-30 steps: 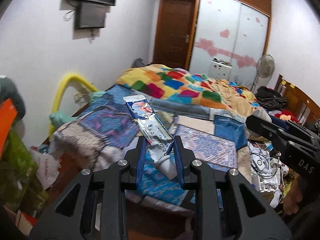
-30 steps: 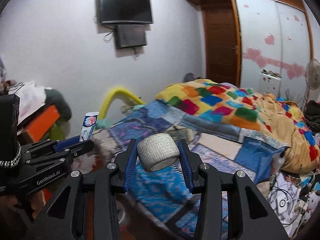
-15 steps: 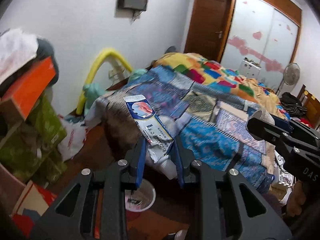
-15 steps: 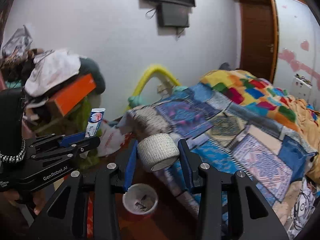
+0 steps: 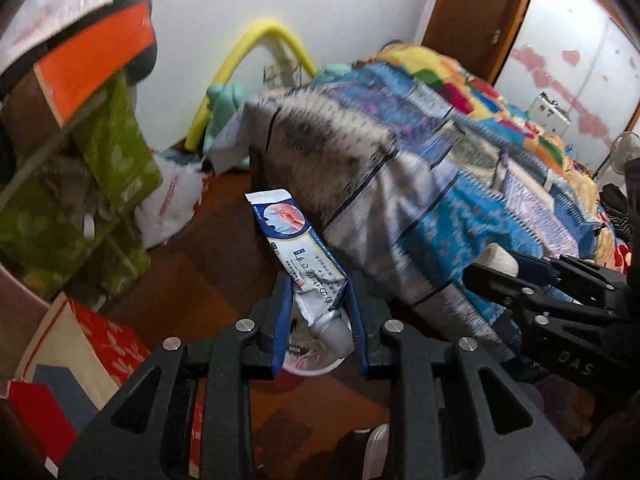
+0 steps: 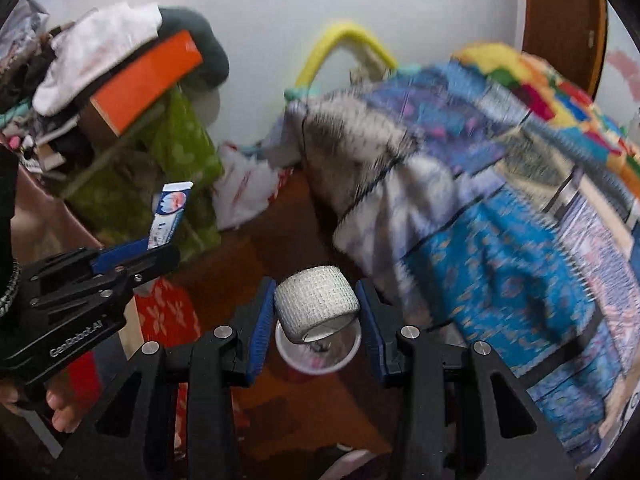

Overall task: Collect trash
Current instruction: 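Carry the toothpaste tube and tape roll over the white bin with both tools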

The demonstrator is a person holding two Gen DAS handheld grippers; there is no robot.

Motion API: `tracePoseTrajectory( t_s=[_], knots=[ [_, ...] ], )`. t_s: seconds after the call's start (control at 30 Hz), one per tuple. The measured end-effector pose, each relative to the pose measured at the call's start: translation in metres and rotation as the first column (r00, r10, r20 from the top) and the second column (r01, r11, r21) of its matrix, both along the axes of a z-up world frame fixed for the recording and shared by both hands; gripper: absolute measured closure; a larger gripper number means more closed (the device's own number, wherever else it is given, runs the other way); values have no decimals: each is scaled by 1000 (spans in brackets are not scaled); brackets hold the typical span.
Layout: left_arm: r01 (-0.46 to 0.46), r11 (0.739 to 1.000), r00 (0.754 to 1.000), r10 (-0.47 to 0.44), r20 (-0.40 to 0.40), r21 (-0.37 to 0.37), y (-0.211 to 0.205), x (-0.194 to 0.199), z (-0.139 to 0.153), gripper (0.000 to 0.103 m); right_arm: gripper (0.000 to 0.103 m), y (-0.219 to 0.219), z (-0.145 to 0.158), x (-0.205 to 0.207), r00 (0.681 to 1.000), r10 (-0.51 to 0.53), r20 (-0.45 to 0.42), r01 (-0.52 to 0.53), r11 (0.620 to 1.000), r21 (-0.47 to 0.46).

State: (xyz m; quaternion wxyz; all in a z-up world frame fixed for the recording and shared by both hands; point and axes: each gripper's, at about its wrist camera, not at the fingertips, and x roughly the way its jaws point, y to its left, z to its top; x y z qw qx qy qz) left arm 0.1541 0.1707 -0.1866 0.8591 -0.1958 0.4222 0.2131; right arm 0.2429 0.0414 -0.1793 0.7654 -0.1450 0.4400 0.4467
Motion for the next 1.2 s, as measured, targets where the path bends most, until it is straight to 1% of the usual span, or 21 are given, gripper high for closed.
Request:
tracePoseTrajectory(
  t_s=[0.1,0.23,0.3,0.33,0.43,0.5,0.53,0.57,0.6,0.73,0.83,0.97,1.13,1.2],
  knots=[
    [-5,999,999,3,-53,-32,6,3,-27,76,65,14,-24,3,999,20,-46,-22,999,-47],
    [-5,999,993,-1,-120,-52,6,11,-57,76,65,30,-50,4,996,36,-81,-44,994,-100],
    [-18,996,990,6,-141,-86,7,14,-72,76,65,36,-59,9,994,38,-103,-49,993,-110],
    [-22,995,988,8,-151,-93,8,15,-77,76,65,39,-65,10,991,44,-126,-59,992,-113],
    [-44,991,982,19,-190,-129,11,21,-98,76,65,46,-75,15,986,47,-157,-67,990,-121],
    [-54,988,978,24,-205,-146,11,24,-107,76,64,51,-82,19,974,67,-215,-92,990,-110],
    [-58,986,976,24,-215,-154,12,26,-111,76,64,54,-88,23,957,89,-275,-120,988,-97],
    [-59,985,975,23,-221,-159,13,28,-114,76,64,56,-90,25,951,93,-296,-126,988,-95],
    [-59,984,974,20,-226,-166,14,30,-117,76,64,58,-92,27,949,89,-302,-124,988,-97],
    [-57,982,971,13,-238,-179,16,37,-124,76,64,61,-93,31,964,76,-257,-111,986,-126],
    [-52,977,972,3,-235,-205,19,41,-127,76,64,59,-91,36,965,69,-251,-102,987,-121],
    [-41,978,973,-7,-230,-203,21,47,-127,76,64,60,-87,41,965,83,-249,-114,987,-110],
    [-20,971,976,-33,-218,-236,24,56,-131,76,64,57,-81,44,966,90,-242,-116,989,-97],
    [-14,972,975,-40,-221,-234,25,58,-132,76,64,56,-79,44,968,94,-234,-120,988,-99]
  ],
)
